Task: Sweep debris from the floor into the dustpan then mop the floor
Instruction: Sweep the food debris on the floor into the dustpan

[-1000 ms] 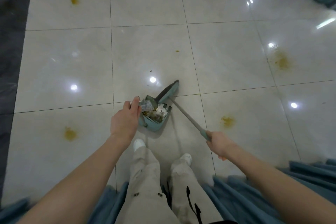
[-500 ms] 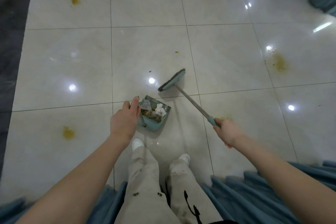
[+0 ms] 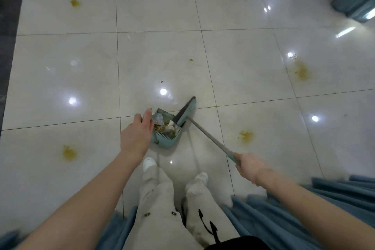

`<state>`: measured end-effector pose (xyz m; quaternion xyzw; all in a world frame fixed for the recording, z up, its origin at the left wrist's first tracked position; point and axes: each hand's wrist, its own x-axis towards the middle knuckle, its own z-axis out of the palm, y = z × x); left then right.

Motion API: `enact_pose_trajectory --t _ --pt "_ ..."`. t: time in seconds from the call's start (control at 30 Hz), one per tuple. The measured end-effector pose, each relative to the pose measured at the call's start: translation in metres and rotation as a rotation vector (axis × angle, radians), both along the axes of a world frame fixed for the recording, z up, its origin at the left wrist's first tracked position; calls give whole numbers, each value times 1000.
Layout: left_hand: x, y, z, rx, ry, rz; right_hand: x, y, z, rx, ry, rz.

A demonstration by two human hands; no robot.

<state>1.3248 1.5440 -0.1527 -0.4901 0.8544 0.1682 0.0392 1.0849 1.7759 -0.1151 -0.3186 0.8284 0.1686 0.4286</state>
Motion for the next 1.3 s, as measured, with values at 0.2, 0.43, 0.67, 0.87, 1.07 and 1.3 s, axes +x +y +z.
enact_pose_trajectory --t 0.2,0.43,0.67,0.87,1.07,1.3 --pt "11 -8 2 -4 0 3 -24 -23 27 -130 -11 -59" --pt "31 -45 6 -43 2 -23 -27 -62 26 -231 48 -226" --pt "39 -95 10 -61 58 -16 -24 -123 3 -335 7 -443" --pt "22 -137 14 -72 65 -4 -42 -186 -16 -390 -39 -529" --pt "-24 -183 18 -60 -65 2 -94 -252 -34 -371 -39 -435" --pt "-72 -217 15 -60 -56 10 -140 -300 -56 -302 -34 -377"
